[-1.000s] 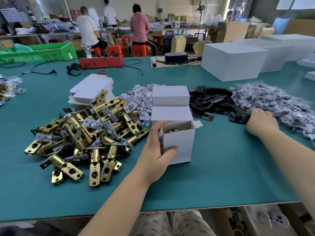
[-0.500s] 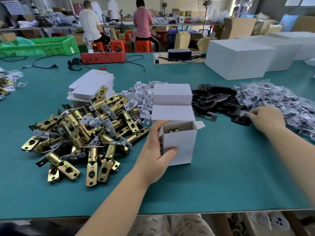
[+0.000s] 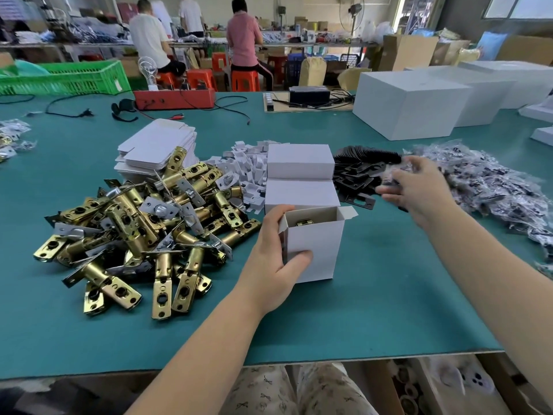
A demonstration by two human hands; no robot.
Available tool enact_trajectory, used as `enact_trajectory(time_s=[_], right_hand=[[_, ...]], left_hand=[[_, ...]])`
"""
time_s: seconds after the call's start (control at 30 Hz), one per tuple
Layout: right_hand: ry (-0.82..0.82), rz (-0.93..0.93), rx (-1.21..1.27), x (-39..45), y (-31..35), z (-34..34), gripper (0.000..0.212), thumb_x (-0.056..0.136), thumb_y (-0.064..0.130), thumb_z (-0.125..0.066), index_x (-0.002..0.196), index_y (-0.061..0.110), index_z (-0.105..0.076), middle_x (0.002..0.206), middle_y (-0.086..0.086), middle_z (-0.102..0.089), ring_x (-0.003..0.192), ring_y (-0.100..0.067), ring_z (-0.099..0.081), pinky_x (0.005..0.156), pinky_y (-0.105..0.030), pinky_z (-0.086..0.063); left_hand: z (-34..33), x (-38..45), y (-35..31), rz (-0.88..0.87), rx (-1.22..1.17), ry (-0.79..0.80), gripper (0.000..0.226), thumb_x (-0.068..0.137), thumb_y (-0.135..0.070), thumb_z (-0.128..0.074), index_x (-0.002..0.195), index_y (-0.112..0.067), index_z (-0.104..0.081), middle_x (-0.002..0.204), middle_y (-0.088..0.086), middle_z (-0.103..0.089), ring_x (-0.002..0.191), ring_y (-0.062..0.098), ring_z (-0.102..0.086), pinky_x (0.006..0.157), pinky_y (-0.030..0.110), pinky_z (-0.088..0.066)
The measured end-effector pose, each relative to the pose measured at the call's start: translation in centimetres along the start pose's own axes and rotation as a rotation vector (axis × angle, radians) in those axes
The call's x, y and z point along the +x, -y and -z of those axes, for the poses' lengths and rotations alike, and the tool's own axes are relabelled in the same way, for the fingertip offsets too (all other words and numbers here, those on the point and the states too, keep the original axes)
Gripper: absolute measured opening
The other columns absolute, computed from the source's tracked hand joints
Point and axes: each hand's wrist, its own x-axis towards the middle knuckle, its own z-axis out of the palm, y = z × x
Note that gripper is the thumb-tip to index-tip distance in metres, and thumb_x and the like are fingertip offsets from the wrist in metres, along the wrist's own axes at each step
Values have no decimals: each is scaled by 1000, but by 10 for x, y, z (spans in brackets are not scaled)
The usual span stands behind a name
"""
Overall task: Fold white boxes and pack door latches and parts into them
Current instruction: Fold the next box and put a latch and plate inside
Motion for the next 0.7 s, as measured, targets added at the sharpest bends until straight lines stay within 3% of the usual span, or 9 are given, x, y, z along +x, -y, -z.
enact_trajectory(time_s=[0.17, 0.27, 0.33, 0.43, 0.53, 0.7], right_hand=[[357, 156, 43, -58, 18, -27, 48, 86, -11, -59, 125, 15, -49, 93, -13, -63, 68, -20, -71, 63, -22, -56], [488, 267, -41, -83, 30, -38, 43, 85, -10, -61, 116, 18, -56, 88, -5, -70, 67, -20, -70, 57, -24, -55], [510, 364, -189, -90, 35, -41, 36, 85, -6, -64, 106, 24, -62, 83, 2, -73, 67, -17, -69, 56, -25, -54], [470, 516, -483, -94, 36, -42, 33, 85, 6, -70, 95, 36, -59, 83, 12, -73, 76, -9, -70, 67, -21, -56], [460, 596, -665, -96, 31, -44, 24, 82, 19, -74, 84, 37, -58, 81, 17, -70, 75, 4, -62, 68, -19, -48], [477, 677, -834, -95, 33, -44, 9, 74, 35, -78, 75, 41, -71, 82, 7, -51, 68, -4, -44, 58, -12, -31]], left_hand=[[0, 1, 1, 3, 2, -10, 57, 77, -37, -57, 118, -63, -28, 125, -1, -51, 112, 24, -53, 94, 54, -47], [0, 0, 2, 3, -13, -9, 57, 79, -32, -58, 121, -59, -30, 122, -2, -54, 106, 16, -57, 92, 51, -50], [0, 1, 3, 1, -15, -8, 58, 81, -28, -59, 122, -57, -30, 121, -2, -54, 103, 14, -58, 89, 49, -52], [0, 1, 3, 1, -10, -10, 58, 82, -24, -59, 122, -55, -30, 122, 0, -53, 103, 14, -58, 89, 48, -52], [0, 1, 3, 16, 15, -17, 58, 81, -25, -58, 125, -51, -31, 122, 2, -53, 104, 23, -56, 88, 54, -50], [0, 1, 1, 26, 32, -11, 57, 80, -27, -57, 126, -48, -31, 119, 2, -54, 101, 28, -55, 84, 57, -49]])
